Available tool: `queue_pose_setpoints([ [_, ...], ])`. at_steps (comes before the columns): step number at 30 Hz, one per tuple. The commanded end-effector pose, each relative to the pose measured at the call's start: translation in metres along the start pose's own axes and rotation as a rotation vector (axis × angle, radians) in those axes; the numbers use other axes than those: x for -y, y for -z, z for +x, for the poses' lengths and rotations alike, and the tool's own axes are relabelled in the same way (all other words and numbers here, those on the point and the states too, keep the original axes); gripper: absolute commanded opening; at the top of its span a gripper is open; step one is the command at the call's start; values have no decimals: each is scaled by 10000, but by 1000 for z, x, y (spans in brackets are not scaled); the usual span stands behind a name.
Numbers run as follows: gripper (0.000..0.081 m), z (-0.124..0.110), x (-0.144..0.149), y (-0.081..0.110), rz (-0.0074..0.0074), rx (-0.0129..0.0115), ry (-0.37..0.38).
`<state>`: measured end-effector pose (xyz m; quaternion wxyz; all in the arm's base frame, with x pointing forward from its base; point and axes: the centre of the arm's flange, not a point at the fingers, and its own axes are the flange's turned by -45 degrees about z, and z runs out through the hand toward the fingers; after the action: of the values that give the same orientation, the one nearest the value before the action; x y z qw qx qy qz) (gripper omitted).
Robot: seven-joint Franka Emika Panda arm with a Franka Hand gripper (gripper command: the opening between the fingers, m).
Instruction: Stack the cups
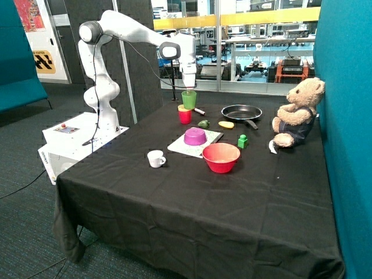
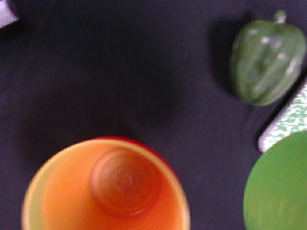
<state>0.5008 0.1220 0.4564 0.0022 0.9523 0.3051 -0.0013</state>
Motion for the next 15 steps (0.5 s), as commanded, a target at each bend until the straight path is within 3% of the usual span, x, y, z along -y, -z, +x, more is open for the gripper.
queue_pose_setpoints([
  [1, 0, -5, 36, 1, 33, -39, 794],
  [15, 0, -17, 62, 1, 32, -40, 1257],
])
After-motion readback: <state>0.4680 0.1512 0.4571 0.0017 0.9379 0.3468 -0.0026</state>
